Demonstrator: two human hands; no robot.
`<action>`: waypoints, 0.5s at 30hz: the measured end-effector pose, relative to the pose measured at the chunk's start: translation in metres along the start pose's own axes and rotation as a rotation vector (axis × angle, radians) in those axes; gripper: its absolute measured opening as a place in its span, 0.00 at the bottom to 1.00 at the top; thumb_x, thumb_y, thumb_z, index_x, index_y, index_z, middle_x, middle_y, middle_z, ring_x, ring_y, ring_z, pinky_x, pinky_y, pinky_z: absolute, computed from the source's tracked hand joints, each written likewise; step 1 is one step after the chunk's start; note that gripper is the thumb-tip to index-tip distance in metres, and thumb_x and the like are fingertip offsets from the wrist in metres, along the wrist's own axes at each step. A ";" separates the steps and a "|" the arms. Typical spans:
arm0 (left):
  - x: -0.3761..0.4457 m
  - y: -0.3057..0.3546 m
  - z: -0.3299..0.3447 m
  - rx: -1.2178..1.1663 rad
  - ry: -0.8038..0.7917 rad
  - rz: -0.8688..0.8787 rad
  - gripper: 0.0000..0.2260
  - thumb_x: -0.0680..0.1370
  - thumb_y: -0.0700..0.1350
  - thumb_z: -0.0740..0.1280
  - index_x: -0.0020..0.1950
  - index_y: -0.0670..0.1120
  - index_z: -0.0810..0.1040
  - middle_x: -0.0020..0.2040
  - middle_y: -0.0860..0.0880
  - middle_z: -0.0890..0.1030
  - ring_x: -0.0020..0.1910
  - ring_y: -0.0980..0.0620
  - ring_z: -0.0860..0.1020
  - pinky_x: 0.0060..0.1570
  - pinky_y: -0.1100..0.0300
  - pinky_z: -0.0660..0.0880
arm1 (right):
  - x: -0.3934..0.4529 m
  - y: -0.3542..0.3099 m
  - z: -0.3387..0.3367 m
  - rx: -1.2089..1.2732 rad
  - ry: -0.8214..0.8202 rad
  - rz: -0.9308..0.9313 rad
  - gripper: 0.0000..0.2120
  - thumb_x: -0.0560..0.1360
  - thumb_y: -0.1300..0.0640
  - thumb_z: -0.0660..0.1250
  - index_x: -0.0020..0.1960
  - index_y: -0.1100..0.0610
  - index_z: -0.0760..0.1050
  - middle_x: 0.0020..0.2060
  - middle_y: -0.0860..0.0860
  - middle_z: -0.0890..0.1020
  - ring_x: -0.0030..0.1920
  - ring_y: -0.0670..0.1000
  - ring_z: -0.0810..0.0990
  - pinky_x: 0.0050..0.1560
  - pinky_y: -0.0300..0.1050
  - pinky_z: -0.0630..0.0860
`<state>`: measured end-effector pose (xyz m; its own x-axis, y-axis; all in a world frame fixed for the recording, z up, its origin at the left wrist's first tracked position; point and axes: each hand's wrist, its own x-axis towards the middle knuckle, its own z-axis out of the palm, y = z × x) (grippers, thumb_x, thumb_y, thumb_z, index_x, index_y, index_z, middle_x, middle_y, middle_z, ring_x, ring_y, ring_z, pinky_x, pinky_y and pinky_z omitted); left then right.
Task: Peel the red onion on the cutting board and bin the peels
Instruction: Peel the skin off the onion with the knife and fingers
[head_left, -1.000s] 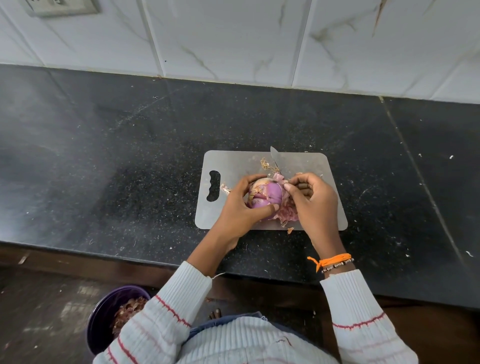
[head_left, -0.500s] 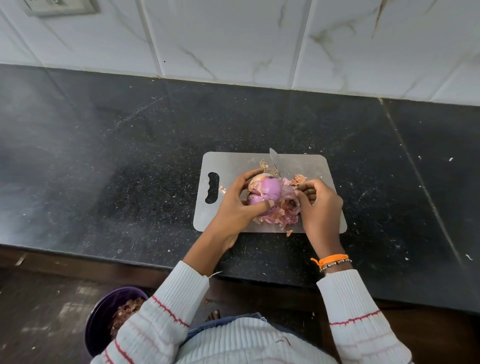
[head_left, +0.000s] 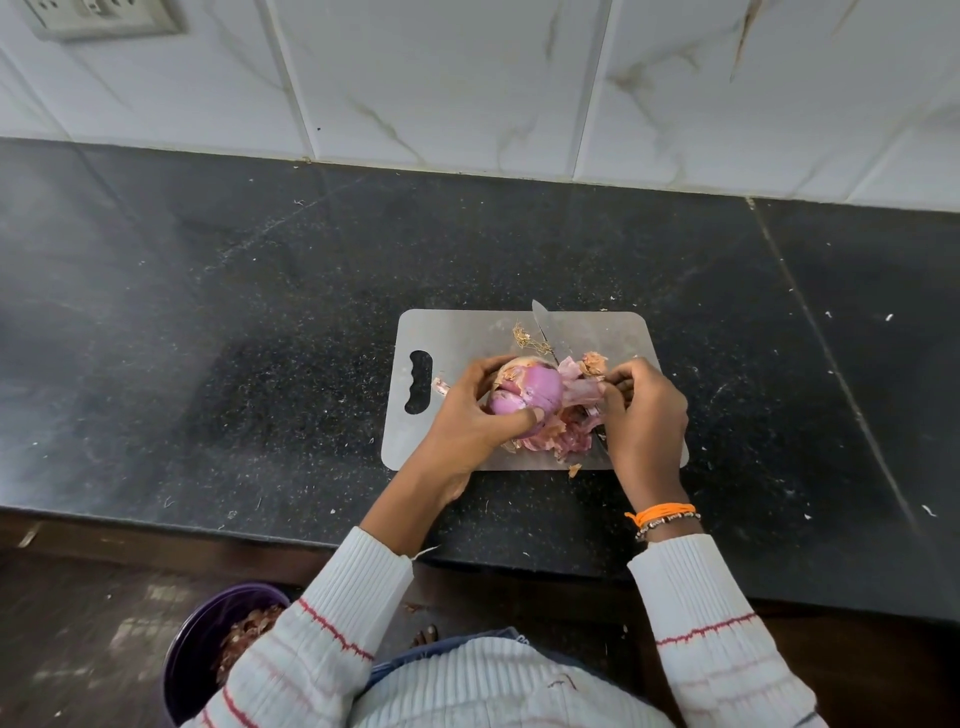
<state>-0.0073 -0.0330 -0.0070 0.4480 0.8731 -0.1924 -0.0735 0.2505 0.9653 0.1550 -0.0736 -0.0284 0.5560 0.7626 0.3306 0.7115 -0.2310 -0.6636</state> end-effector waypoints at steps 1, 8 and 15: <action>0.000 0.000 -0.001 -0.006 0.010 -0.010 0.25 0.69 0.31 0.72 0.62 0.46 0.70 0.54 0.52 0.75 0.49 0.56 0.77 0.47 0.62 0.79 | 0.001 0.001 -0.002 0.006 0.006 0.019 0.03 0.74 0.66 0.67 0.47 0.61 0.77 0.41 0.54 0.81 0.40 0.48 0.76 0.38 0.36 0.71; 0.004 0.000 -0.006 0.014 0.075 -0.001 0.26 0.67 0.31 0.74 0.61 0.47 0.70 0.54 0.50 0.75 0.51 0.54 0.77 0.53 0.59 0.78 | -0.001 -0.010 -0.002 0.118 0.001 0.001 0.06 0.75 0.64 0.66 0.51 0.62 0.80 0.45 0.56 0.83 0.45 0.50 0.81 0.46 0.40 0.78; 0.004 -0.005 -0.007 0.111 0.042 0.071 0.30 0.64 0.29 0.74 0.63 0.45 0.72 0.54 0.50 0.77 0.52 0.52 0.79 0.54 0.53 0.79 | -0.003 -0.029 -0.008 0.221 -0.048 -0.111 0.05 0.74 0.63 0.67 0.48 0.60 0.81 0.43 0.51 0.82 0.44 0.45 0.78 0.44 0.27 0.73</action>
<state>-0.0113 -0.0277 -0.0136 0.4076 0.9042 -0.1279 -0.0035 0.1416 0.9899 0.1360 -0.0742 -0.0047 0.4548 0.8052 0.3806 0.6526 -0.0105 -0.7576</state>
